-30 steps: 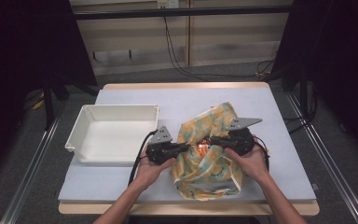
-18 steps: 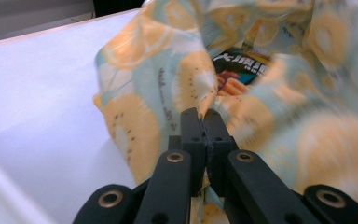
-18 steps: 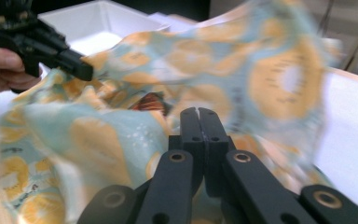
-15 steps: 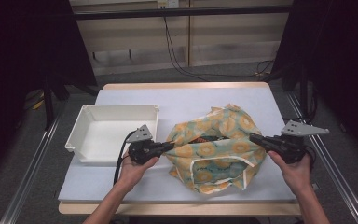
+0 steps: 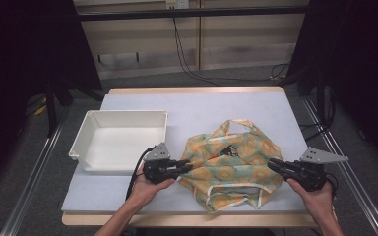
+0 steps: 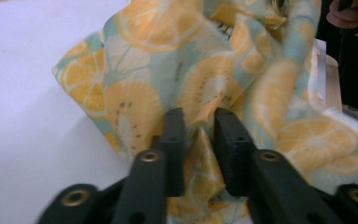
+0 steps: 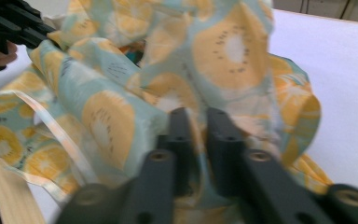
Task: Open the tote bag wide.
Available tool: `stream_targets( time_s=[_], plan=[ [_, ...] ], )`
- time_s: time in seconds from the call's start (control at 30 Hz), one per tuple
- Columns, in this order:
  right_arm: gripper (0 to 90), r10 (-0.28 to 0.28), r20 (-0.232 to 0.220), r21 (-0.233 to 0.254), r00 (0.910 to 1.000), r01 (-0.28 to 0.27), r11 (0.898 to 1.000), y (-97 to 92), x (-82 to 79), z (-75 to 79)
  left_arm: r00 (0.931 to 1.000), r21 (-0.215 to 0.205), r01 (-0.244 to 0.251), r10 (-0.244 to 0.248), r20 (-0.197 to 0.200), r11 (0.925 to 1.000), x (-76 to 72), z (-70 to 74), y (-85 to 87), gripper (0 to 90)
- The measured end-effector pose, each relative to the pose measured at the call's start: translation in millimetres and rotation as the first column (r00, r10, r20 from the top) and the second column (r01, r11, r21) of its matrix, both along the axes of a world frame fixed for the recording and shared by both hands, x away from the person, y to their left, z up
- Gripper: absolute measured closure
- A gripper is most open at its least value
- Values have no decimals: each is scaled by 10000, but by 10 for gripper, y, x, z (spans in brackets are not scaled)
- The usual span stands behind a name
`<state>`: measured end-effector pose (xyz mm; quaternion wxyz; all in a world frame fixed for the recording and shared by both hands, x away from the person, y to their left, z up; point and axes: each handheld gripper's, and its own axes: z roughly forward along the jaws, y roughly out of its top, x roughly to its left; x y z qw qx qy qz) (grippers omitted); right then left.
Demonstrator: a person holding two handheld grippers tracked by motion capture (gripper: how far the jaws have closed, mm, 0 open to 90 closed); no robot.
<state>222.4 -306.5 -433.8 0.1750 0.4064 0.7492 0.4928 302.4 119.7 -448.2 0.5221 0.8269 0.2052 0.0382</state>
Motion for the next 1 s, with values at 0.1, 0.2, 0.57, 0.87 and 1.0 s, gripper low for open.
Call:
stream_targets(
  time_s=[0.1,0.2,0.57,0.87,1.0],
  plan=[
    [656,1,413,61,9991,-4,10000,29,-6,139,9994,-576,-74,93,325,9983,-17,144,15,643],
    [698,163,794,15,9967,-165,9999,78,24,302,9972,-797,-29,89,748,9968,-28,281,-24,655],
    [685,1316,73,-969,9913,-1303,9867,545,483,274,9927,53,-307,299,1169,9995,174,177,-340,616],
    [496,1222,-604,-1647,9907,-1306,9777,657,694,86,9963,1011,-472,396,760,9938,313,-79,-407,446],
    [520,1044,-674,-1749,9923,-1148,9779,664,720,28,9984,1130,-356,302,487,9930,334,-123,-396,441]
  ],
)
